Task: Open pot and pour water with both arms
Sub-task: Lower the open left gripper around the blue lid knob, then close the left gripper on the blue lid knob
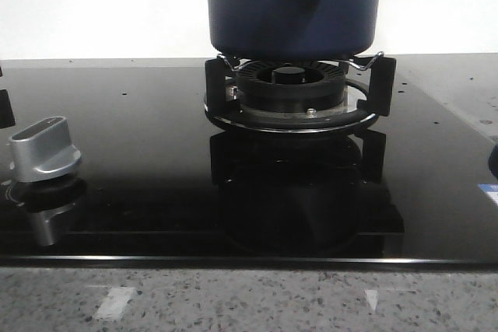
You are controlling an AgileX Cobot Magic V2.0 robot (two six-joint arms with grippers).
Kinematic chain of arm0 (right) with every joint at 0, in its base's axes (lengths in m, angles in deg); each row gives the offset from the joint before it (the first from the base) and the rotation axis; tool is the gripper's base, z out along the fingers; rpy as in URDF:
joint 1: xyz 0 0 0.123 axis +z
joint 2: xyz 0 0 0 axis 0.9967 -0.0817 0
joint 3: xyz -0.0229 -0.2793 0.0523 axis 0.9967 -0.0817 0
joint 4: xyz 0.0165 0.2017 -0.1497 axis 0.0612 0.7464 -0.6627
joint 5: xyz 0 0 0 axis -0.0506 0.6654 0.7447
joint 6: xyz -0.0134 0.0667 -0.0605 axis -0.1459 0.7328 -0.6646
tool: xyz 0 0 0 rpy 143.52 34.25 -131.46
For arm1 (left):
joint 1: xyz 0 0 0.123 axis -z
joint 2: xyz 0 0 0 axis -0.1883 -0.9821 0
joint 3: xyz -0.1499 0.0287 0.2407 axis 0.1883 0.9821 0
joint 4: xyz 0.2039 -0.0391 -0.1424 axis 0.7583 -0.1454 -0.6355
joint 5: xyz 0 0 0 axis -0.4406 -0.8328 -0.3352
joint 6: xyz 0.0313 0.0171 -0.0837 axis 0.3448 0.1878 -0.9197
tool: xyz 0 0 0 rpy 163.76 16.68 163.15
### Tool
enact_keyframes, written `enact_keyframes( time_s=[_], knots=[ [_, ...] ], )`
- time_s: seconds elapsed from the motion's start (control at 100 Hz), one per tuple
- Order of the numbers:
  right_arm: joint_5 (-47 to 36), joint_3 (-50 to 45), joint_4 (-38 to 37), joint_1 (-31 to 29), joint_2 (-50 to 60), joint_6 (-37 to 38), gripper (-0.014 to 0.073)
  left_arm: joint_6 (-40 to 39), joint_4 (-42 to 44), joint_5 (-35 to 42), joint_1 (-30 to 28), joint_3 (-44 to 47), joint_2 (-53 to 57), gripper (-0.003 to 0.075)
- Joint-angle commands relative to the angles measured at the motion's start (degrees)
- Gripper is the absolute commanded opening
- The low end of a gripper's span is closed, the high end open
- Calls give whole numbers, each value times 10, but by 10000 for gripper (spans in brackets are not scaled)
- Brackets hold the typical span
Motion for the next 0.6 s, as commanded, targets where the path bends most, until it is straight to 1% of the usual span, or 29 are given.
enact_keyframes(
  time_s=[0.0, 0.59],
  knots=[
    [-43, 20, 4, 1, -13, -4, 383, -7, -19, 47, 3, -27, 8, 386],
    [-40, 20, 16, 1, -13, -4, 383, -7, -22, 61, -10, -39, 0, 386]
  ],
)
